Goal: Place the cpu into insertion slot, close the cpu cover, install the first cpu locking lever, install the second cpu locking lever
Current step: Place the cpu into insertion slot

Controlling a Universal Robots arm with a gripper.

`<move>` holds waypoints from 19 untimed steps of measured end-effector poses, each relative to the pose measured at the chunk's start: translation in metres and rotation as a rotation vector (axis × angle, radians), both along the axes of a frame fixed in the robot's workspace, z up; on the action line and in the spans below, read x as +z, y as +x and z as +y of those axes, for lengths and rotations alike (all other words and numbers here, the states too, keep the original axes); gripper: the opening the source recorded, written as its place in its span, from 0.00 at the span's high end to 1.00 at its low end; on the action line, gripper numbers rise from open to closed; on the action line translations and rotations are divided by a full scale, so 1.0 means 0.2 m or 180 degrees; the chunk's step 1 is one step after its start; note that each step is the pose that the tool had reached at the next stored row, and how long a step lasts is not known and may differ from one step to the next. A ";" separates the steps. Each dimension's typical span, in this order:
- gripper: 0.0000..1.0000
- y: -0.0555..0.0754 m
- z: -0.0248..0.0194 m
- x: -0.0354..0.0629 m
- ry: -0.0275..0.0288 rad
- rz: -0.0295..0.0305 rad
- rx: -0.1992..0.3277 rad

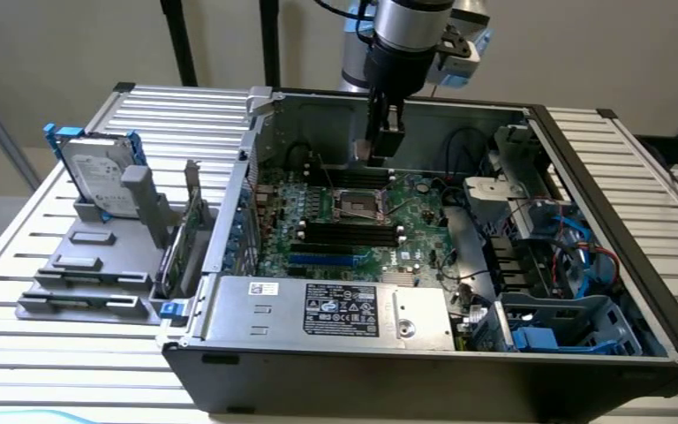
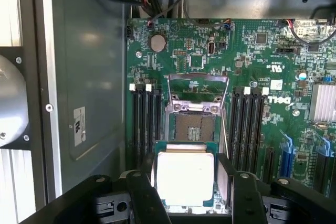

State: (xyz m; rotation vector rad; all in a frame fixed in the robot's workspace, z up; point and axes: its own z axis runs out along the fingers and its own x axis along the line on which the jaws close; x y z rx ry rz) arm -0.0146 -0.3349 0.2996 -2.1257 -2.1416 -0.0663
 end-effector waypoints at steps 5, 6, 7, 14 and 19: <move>0.45 0.00 0.010 -0.046 -0.0002 0.0000 0.0000; 0.45 0.00 0.012 -0.055 -0.0003 0.0000 0.0000; 0.45 0.00 0.016 -0.063 -0.0004 0.0000 0.0000; 0.45 0.00 0.024 -0.127 -0.0030 0.0000 0.0000; 0.45 0.00 0.024 -0.172 -0.0048 0.0000 0.0000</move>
